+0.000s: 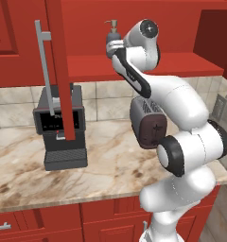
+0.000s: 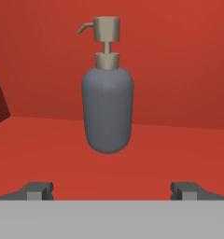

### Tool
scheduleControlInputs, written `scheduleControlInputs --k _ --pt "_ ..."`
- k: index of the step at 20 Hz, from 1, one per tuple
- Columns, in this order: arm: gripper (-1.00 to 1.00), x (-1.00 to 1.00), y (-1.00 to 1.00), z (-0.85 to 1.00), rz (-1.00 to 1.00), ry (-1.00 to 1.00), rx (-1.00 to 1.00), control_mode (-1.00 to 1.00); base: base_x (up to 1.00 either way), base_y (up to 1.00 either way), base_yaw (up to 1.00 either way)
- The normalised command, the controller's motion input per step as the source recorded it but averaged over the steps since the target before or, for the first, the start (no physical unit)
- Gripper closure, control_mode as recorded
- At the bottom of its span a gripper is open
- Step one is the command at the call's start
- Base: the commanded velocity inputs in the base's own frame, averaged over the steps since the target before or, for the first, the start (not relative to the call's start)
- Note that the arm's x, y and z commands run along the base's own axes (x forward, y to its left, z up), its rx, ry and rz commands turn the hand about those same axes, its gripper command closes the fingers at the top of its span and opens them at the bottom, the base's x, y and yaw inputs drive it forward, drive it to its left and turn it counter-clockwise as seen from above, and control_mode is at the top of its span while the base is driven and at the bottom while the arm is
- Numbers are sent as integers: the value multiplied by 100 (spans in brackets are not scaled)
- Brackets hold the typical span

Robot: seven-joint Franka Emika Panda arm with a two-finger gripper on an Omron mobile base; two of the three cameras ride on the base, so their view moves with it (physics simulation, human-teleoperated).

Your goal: Locate and retrieve the soap dispenser and soap dispenser from the cabinet. Place them next to the sink.

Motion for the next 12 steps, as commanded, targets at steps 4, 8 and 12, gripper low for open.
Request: scheduleControlInputs --k 4,8,12 --pt "-100 28 4 -2 0 0 0 -100 0 0 0" --pt "-100 28 7 -3 0 0 0 -100 0 0 0" --pt "-100 30 9 -6 0 0 0 -100 0 0 0"
